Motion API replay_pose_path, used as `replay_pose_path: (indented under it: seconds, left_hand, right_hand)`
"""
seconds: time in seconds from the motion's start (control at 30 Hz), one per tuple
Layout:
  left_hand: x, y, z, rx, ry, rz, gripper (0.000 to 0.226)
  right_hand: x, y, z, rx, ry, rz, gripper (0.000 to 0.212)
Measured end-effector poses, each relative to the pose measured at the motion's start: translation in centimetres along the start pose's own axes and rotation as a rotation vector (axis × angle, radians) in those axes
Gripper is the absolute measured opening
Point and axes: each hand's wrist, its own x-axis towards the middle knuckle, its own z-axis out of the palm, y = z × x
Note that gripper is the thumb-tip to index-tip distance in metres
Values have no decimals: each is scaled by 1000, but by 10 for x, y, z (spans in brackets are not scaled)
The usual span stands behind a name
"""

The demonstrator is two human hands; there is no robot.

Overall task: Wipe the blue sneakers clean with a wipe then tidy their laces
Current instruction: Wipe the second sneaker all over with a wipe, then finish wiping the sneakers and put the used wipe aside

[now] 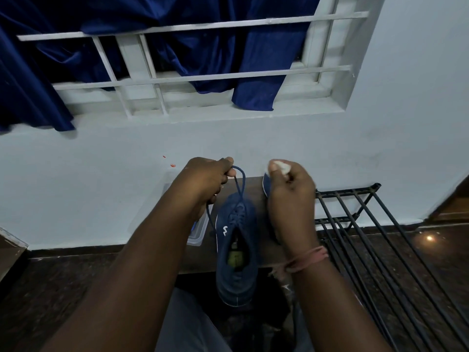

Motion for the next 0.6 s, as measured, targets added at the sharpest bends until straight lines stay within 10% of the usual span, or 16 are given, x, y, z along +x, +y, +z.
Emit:
replay_pose_path:
  seconds: [0.2, 0.43, 0.6]
  left_hand:
    - [14, -7, 26, -128, 0, 91, 20]
    - [52, -14, 57, 745, -51, -43, 25]
    - [89, -21, 95, 596, -60, 87, 16]
  right_hand:
    - [18, 31, -43, -61, 77, 115, 10]
    - [69, 63, -78, -317, 8, 257, 14]
    - [116, 90, -75, -327, -152, 568, 22]
